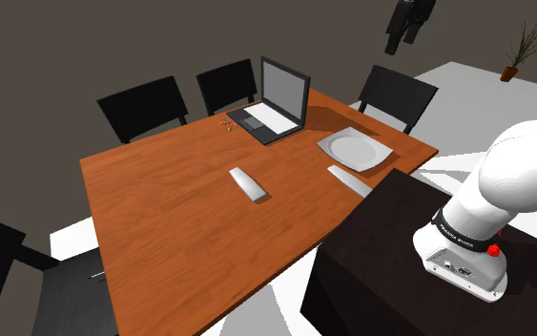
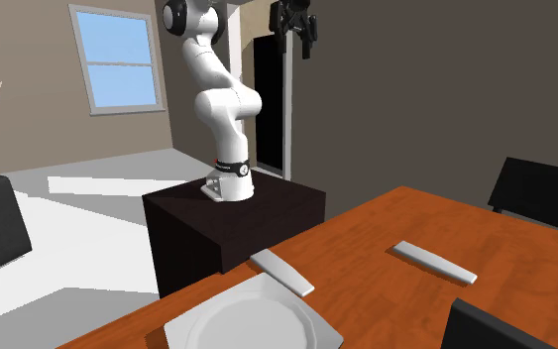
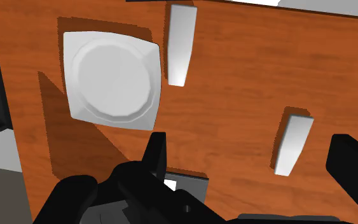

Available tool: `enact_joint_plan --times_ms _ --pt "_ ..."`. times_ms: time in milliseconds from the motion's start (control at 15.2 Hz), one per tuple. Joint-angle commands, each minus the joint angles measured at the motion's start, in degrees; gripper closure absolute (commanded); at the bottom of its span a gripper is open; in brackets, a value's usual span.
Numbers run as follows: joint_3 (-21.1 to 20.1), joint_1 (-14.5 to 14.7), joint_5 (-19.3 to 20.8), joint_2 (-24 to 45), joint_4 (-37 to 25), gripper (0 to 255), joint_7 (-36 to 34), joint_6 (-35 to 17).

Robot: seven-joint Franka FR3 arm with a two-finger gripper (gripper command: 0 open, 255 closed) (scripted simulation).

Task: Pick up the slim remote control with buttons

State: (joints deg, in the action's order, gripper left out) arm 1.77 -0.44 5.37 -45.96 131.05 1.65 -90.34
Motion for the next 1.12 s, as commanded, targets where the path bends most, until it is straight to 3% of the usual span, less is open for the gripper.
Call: enact_joint_plan --times_ms 0,528,1056 --pt "0.0 0.0 0.0 0.0 0.0 0 0.0 0.0" --pt "3.11 -1.29 1.44 1.16 13.98 0 0.49 -14.16" --pt "6.64 -2.86 3.24 8.28 24.15 0 1.11 -30.45"
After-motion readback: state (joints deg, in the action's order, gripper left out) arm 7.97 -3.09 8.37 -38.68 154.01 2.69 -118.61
